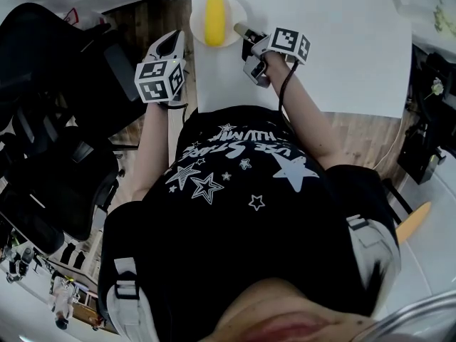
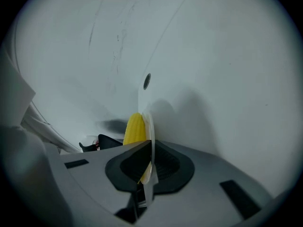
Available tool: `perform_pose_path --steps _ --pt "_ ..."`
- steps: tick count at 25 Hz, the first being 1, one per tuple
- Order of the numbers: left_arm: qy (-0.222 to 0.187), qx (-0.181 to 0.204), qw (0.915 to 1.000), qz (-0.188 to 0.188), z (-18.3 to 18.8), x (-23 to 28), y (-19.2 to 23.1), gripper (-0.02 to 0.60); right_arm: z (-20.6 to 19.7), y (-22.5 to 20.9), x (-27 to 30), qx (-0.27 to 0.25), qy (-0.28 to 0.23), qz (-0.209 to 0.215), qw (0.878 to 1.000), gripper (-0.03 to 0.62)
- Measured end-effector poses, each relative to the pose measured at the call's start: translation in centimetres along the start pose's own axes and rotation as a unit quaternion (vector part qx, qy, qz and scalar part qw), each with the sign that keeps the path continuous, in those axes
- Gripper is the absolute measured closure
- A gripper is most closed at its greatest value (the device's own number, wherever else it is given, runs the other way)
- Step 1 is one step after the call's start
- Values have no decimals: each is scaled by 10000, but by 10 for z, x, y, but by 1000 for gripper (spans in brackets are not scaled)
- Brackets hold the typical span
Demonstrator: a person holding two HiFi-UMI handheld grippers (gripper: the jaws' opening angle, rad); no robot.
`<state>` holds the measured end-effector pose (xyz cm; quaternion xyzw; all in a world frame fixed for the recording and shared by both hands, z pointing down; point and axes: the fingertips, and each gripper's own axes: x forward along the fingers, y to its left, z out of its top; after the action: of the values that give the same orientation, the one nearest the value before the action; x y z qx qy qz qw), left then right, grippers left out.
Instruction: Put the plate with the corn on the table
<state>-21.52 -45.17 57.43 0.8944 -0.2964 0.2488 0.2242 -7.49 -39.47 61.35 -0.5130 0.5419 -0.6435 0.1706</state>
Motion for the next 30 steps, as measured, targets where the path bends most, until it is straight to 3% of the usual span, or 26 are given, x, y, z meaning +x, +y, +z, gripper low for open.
perform_pose_path --steps 5,11,18,22,30 --pt "-26 16 10000 8 2 -3 -1 577 -2 -1 1 3 63 -163 9998 577" --pt "-39 17 10000 33 2 -6 -3 577 -3 -5 0 -365 230 -705 9966 571" --pt "-84 35 10000 22 4 -10 -5 577 -3 4 -1 -880 325 -1013 9904 450" --pt "-103 52 9999 -14 4 -13 -7 577 -5 12 1 -1107 301 -951 9888 401" --pt "-118 73 9999 -19 3 -17 -7 577 -11 14 -1 -1221 512 -900 9871 372"
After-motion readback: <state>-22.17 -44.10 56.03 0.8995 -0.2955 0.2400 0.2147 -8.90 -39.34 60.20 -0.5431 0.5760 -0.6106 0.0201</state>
